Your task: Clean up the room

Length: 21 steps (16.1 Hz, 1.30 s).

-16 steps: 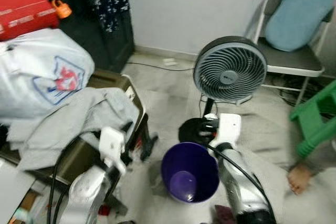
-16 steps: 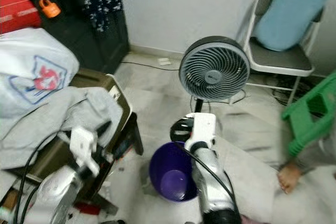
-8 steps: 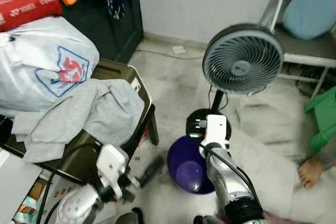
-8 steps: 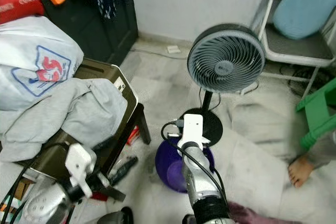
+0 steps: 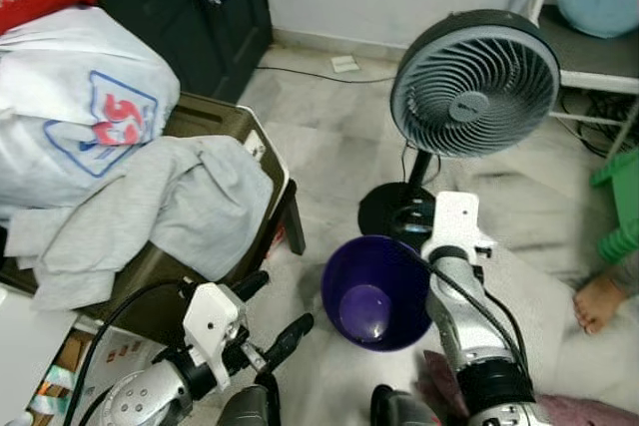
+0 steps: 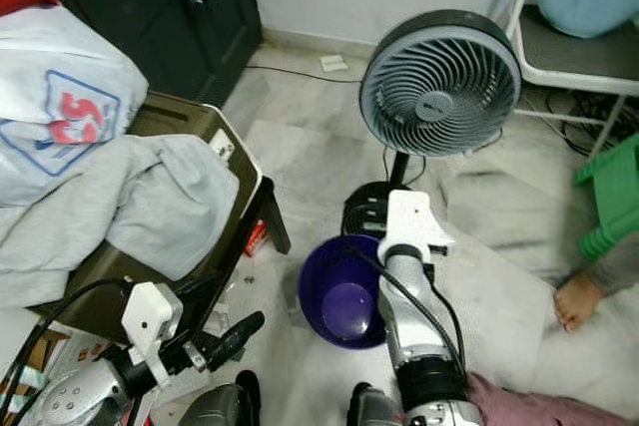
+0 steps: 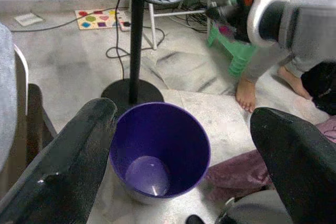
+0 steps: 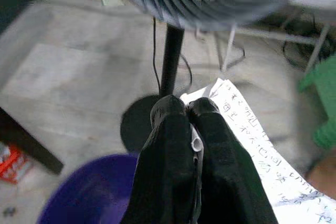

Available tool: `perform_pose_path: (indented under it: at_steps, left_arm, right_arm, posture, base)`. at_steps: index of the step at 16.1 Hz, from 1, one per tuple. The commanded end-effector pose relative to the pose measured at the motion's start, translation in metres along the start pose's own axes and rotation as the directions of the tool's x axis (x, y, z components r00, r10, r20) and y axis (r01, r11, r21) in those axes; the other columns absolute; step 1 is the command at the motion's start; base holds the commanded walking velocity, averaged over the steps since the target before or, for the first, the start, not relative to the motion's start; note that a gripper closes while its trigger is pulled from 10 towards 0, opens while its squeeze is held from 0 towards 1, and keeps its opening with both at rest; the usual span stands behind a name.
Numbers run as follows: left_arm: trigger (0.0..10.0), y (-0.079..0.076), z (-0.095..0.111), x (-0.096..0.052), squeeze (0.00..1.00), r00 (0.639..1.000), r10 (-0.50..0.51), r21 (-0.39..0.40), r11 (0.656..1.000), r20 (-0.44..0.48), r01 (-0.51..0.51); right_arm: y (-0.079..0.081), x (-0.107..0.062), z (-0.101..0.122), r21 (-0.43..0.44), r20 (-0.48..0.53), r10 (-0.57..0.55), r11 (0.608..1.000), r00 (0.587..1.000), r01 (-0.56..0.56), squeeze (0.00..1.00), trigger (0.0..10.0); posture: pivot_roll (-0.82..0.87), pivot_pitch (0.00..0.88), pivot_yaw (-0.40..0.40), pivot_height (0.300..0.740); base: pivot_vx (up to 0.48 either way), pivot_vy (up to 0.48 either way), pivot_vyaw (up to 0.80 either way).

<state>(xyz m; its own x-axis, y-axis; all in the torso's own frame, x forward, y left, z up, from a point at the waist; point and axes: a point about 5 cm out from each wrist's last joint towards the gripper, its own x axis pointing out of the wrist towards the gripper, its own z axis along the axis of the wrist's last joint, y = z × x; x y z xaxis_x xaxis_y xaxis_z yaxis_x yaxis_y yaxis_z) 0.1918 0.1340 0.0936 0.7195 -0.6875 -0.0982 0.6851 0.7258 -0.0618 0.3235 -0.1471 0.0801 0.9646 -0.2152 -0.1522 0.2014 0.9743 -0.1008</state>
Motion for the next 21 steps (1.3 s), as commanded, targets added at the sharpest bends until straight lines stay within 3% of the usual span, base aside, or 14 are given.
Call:
perform_pose_path:
  at_steps: [1, 5, 13, 21]
  left_arm:
    - [10.0, -0.002, 0.001, 0.0, 0.0, 1.0, -0.01, -0.008, 1.0, -0.008, 0.01]
    - [10.0, 0.001, 0.004, 0.0, 0.0, 0.999, 0.033, -0.018, 0.999, 0.01, -0.032]
    - [10.0, -0.006, 0.016, -0.018, 0.0, 0.998, 0.063, -0.01, 0.998, 0.008, -0.063]
    - [10.0, -0.006, 0.02, -0.027, 0.0, 0.993, 0.117, -0.027, 0.993, -0.013, -0.117]
  right_arm:
    - [0.002, -0.004, -0.013, 0.014, -0.048, -0.002, 1.0, 0.999, 0.003, 0.0, 10.0]
    - [0.008, -0.001, -0.016, 0.056, -0.074, 0.008, 0.998, 0.997, -0.004, 0.0, 10.0]
    - [0.007, -0.007, -0.024, 0.073, -0.101, -0.045, 0.996, 0.994, 0.053, 0.0, 10.0]
    - [0.012, 0.0, 0.0, 0.059, 0.012, -0.04, 0.998, 0.999, 0.039, 0.0, 10.0]
  posture:
    - [0.1, 0.323, 0.069, 0.74]
    - [0.1, 0.335, 0.072, 0.74]
    - [0.16, 0.43, 0.102, 0.74]
    - [0.17, 0.456, 0.113, 0.74]
  base:
    - [0.0, 0.0, 0.0]
    - [0.0, 0.0, 0.0]
    - [0.0, 0.0, 0.0]
    - [0.0, 0.0, 0.0]
